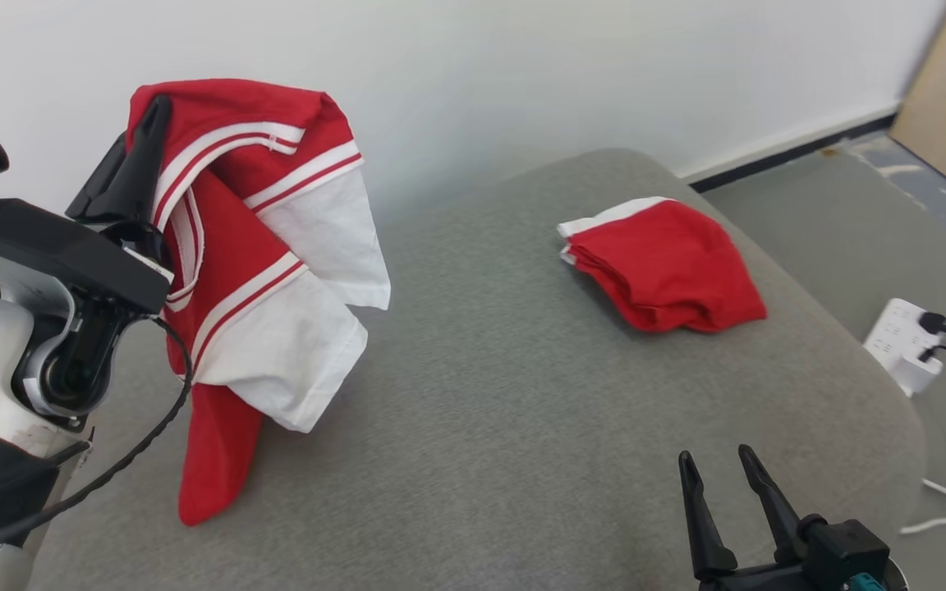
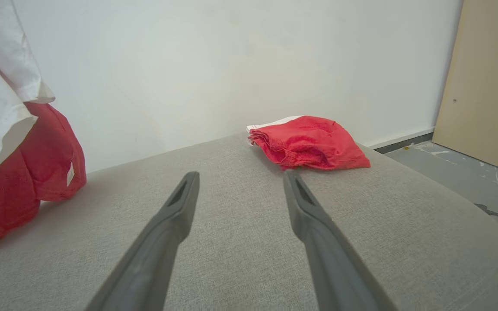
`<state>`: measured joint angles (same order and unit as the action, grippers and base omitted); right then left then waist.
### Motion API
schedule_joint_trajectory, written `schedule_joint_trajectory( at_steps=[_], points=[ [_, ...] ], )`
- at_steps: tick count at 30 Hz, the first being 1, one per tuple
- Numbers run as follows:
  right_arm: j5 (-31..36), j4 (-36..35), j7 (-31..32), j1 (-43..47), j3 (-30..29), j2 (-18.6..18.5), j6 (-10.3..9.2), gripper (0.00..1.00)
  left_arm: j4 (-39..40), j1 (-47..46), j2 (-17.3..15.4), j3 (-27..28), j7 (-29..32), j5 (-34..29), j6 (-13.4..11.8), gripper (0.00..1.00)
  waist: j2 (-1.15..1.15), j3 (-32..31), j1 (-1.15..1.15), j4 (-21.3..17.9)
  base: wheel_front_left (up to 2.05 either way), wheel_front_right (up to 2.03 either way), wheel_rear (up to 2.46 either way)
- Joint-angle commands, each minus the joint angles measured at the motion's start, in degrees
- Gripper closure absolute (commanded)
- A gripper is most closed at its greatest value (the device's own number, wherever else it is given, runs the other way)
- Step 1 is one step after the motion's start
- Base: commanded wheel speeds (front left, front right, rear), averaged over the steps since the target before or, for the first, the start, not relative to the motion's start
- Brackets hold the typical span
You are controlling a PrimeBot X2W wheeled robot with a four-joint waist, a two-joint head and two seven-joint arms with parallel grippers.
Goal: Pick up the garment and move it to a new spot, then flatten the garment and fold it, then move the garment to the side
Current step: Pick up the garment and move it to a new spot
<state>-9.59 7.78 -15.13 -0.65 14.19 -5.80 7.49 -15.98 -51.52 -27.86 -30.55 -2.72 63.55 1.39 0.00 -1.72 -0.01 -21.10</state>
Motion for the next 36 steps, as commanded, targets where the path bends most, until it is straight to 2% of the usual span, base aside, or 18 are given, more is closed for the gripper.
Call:
schedule_joint_trajectory(
  at_steps=[1, 7, 17, 23, 28, 29, 30, 31, 36],
  points=[
    [-0.3, -0.1, -0.1, -0.2, 0.2, 0.3, 0.00, 0.00, 0.3, 0.0, -0.3, -0.1, 0.0, 0.2, 0.0, 1.00, 0.00, 0.0, 0.01, -3.1, 0.00, 0.00, 0.00],
    [-0.5, -0.2, -0.1, -0.6, 0.9, 0.8, 0.00, 0.00, -0.8, 2.5, 0.3, -1.2, 1.9, 1.4, -0.8, 1.00, 0.00, 1.3, 0.01, -4.8, 0.00, 0.00, 0.00],
    [-0.4, -0.2, -0.1, -0.5, 1.8, 2.1, 0.00, 0.00, -9.7, 7.4, 1.9, -4.5, 4.0, 2.6, 0.6, 1.00, 0.00, 7.3, 0.01, -4.0, 0.00, 0.00, 0.00],
    [0.0, -1.0, -0.1, -2.8, 2.8, 2.7, 0.00, 0.00, -18.7, 6.7, 2.0, -5.0, 2.7, 1.7, 2.7, 1.00, 0.00, 12.8, 0.01, -3.9, 0.00, 0.00, 0.00],
    [0.3, -0.9, 0.0, -4.0, 3.3, 2.9, 0.00, 0.00, -23.9, 4.9, 3.2, -6.5, -0.7, -0.7, 4.6, 1.00, 0.00, 14.6, 0.01, -3.0, 0.00, 0.00, 0.00],
    [0.4, -0.8, -0.1, -4.2, 3.3, 2.9, 0.00, 0.00, -24.9, 4.5, 3.5, -7.1, -1.8, -1.6, 4.7, 0.83, 0.00, 14.5, 0.01, -2.7, 0.00, 0.00, 0.00],
    [0.4, -0.8, -0.1, -4.2, 3.2, 2.9, 0.00, 0.00, -25.8, 4.2, 3.9, -7.8, -2.9, -2.5, 5.0, 0.57, 0.00, 14.3, 0.01, -2.4, 0.00, 0.00, 0.00],
    [0.2, -0.7, -0.1, -4.2, 3.2, 2.9, 0.00, 0.00, -26.7, 3.9, 4.2, -8.4, -4.2, -3.5, 5.0, 0.00, 0.00, 14.1, 0.01, -2.1, 0.00, 0.00, 0.00],
    [0.4, -0.2, -0.1, -3.5, 3.5, 2.9, 0.00, 0.00, -29.3, 3.3, 5.7, -10.5, -10.9, -9.4, 4.2, 0.00, 0.00, 11.1, 0.01, -0.1, 0.00, 0.00, 0.00]
  ],
)
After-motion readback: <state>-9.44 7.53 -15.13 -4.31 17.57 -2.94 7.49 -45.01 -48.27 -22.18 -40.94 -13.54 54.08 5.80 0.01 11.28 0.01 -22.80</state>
